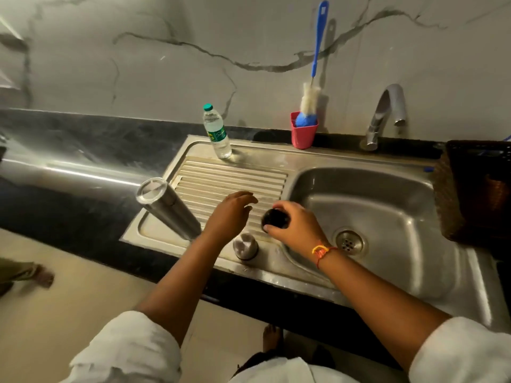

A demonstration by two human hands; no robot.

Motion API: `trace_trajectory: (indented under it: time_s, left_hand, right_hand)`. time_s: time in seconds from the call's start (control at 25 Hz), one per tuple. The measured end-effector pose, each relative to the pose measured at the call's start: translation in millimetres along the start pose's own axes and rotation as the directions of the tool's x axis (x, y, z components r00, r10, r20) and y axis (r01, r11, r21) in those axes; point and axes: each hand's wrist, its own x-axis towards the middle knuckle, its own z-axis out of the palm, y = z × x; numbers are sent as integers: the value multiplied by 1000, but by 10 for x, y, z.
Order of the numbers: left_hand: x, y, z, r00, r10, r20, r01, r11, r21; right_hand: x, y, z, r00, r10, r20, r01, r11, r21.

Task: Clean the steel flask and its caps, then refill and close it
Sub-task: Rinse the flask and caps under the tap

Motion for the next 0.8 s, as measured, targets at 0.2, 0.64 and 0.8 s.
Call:
trace_trajectory:
  time_s: [0.2,0.64,0.8]
  left_hand:
    - [33,-381,-231,997,-74,4,74,995,-61]
    - [302,-691,-183,999,-43,10,43,992,-118]
    - [336,-711,-117,999,-41,35,46,987,-156]
  right_hand:
    - [320,-420,749,984,12,179,5,996,-92]
    - [593,-445,1239,971,104,217,-11,919,-395]
    - [606,-452,1275,966,128,223,-23,907,-421]
